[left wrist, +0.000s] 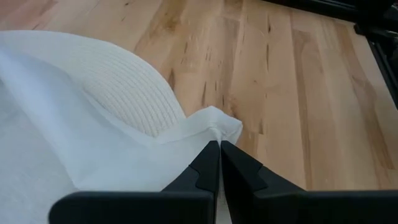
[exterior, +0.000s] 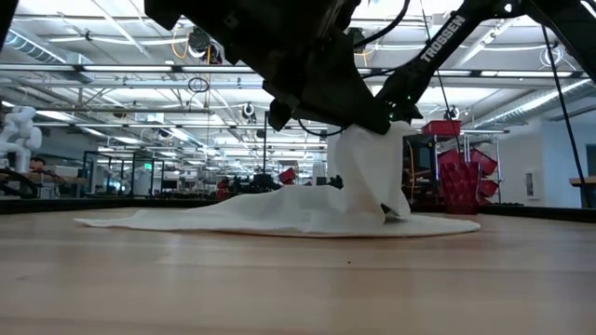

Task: Set table place
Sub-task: Fold the white napkin

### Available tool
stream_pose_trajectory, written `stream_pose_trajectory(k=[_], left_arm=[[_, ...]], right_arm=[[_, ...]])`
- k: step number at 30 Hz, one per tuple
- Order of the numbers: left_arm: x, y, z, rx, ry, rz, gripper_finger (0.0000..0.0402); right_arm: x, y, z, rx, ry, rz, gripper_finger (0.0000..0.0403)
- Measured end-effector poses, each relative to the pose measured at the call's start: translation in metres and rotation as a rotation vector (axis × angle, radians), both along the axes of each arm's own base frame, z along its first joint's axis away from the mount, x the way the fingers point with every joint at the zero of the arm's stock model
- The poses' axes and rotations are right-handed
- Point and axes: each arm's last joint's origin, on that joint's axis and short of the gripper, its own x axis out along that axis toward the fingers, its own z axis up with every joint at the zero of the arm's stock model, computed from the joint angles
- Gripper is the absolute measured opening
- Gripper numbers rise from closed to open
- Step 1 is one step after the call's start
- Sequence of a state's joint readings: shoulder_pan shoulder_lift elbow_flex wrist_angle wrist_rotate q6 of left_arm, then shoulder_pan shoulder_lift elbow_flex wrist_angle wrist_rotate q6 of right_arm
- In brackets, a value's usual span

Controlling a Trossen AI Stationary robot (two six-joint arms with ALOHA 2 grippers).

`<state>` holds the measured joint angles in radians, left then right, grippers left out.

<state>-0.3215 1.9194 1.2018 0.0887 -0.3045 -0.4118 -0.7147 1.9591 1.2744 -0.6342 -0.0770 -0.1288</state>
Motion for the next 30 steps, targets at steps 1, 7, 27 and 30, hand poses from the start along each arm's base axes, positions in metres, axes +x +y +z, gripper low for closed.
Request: stream_pose_trajectory(k=[1, 7, 27, 30], left_arm=[[0.0, 0.002, 0.0, 0.0, 0.0, 0.005, 0.0], [0.002, 0.019, -0.012, -0.023, -0.036, 0.062, 0.0], [0.006, 0.018, -0.01, -0.029, -0.27, 0.089, 0.0], [0.003, 0.019, -0.008, -0.033, -0.234, 0.097, 0.0]], right_arm=[[-0.002, -0.002, 0.006, -0.007, 0.003, -0.003, 0.0001], [-0.009, -0.014, 0.073, -0.116, -0.074, -0.015, 0.0], [-0.047, -0.01, 0.153, -0.244, -0.212, -0.099, 0.0], [-0.036, -0.009, 0.145, -0.238, -0.212, -0.079, 0.0]])
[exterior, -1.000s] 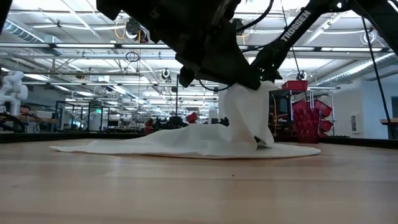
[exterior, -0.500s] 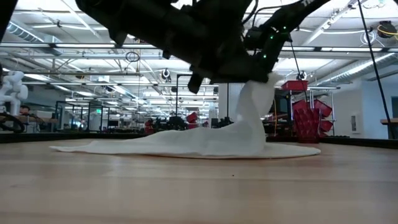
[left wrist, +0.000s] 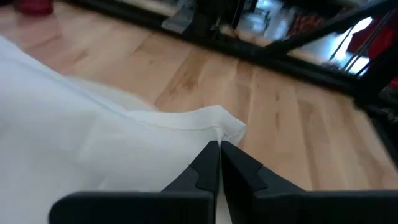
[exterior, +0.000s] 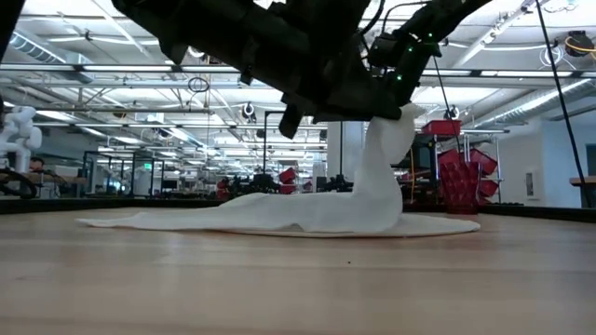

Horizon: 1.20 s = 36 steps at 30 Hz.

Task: Set table place
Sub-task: Fold the white napkin

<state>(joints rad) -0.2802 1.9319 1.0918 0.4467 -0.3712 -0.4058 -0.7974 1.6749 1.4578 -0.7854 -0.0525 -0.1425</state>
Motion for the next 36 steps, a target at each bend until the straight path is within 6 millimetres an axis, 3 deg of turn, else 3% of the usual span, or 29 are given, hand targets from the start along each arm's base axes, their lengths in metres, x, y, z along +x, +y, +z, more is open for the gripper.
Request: stream_pose_trajectory(k=[10, 16, 26, 31, 36], left_arm=[[-0.029, 0.009, 0.032, 0.073, 0.17, 0.055, 0.0], [-0.059, 0.012, 0.03, 0.098, 0.316, 0.123, 0.0], [-0.104, 0.009, 0.035, 0.085, 0.366, 0.164, 0.0], [-0.117, 0.007, 0.031, 0.108, 0.441, 0.179, 0.0], [-0.127, 0.001, 0.031, 0.134, 0.472, 0.196, 0.0]], right_arm=[[0.04, 0.005, 0.001, -0.119, -0.161, 0.067, 0.0], [0.065, 0.003, -0.013, -0.138, -0.24, 0.1, 0.0], [0.102, 0.003, -0.042, -0.17, -0.317, 0.14, 0.0], [0.117, 0.001, -0.056, -0.172, -0.362, 0.161, 0.0], [0.14, 0.002, -0.056, -0.212, -0.43, 0.192, 0.0]])
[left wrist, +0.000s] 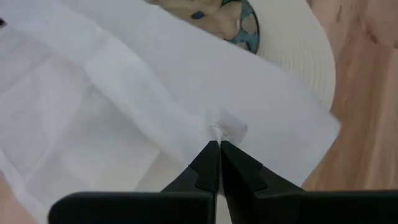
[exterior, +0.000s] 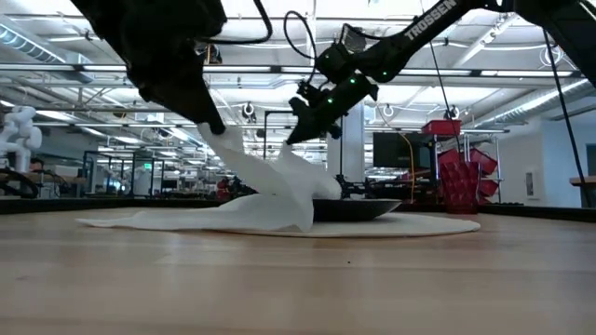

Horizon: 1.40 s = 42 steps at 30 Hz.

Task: Set table place
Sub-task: Fold the white napkin

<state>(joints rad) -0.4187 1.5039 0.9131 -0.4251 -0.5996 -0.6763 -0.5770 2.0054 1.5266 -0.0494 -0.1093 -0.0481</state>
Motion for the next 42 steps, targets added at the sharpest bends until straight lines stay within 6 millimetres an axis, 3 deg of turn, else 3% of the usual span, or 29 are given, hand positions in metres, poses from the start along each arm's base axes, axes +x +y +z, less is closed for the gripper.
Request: stream_pose_trajectory(k=[8, 14, 19, 28, 42], left_arm=[[-0.021, -0.001, 0.01, 0.018, 0.03, 0.05, 0.0], [-0.034, -0.005, 0.01, 0.01, 0.063, 0.097, 0.0], [-0.035, -0.008, -0.001, -0.012, 0.038, 0.087, 0.0], [-0.039, -0.006, -0.021, -0.04, 0.007, 0.083, 0.0], [-0.039, -0.006, -0.023, -0.039, 0.015, 0.079, 0.0]], right_arm=[[0.03, 0.002, 0.002, -0.059, -0.04, 0.049, 0.0], [0.04, -0.003, -0.019, -0.042, -0.008, 0.052, 0.0], [0.04, -0.006, -0.03, -0.025, 0.02, 0.046, 0.0], [0.038, -0.008, -0.028, -0.034, 0.024, 0.044, 0.0], [0.035, -0.007, -0.035, -0.003, 0.083, 0.044, 0.0006]])
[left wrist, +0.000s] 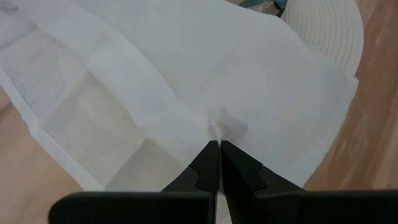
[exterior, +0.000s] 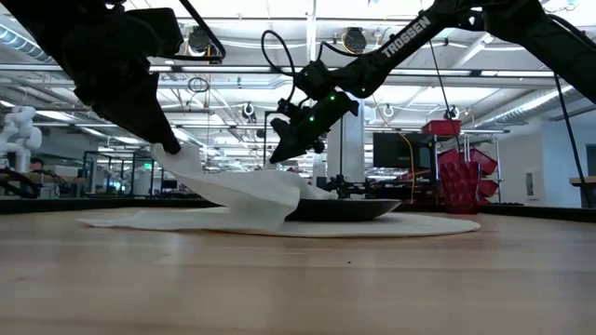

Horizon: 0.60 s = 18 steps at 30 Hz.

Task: Set table place
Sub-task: Fold the white napkin

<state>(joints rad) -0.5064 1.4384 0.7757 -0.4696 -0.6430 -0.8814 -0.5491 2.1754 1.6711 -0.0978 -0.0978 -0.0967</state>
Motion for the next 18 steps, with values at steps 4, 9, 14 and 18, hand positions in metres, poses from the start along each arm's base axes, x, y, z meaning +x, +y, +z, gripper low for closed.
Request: stream_pose_trajectory(k=[4, 9, 14, 18], left_arm=[[0.0, 0.0, 0.0, -0.017, 0.009, -0.008, 0.0001], [0.0, -0.001, -0.001, -0.052, 0.031, -0.022, 0.0029], [-0.002, 0.002, -0.002, -0.055, 0.046, 0.004, 0.0097], [-0.004, 0.003, -0.003, -0.052, 0.057, 0.03, 0.0157]], right_arm=[[-0.001, -0.002, 0.0, -0.035, 0.016, -0.05, 0.0021], [0.0, -0.005, -0.01, -0.02, 0.035, -0.061, 0.0058], [0.002, -0.003, -0.014, -0.013, 0.041, -0.059, 0.0111], [-0.004, 0.002, -0.004, 0.004, 0.081, -0.051, 0.0147]])
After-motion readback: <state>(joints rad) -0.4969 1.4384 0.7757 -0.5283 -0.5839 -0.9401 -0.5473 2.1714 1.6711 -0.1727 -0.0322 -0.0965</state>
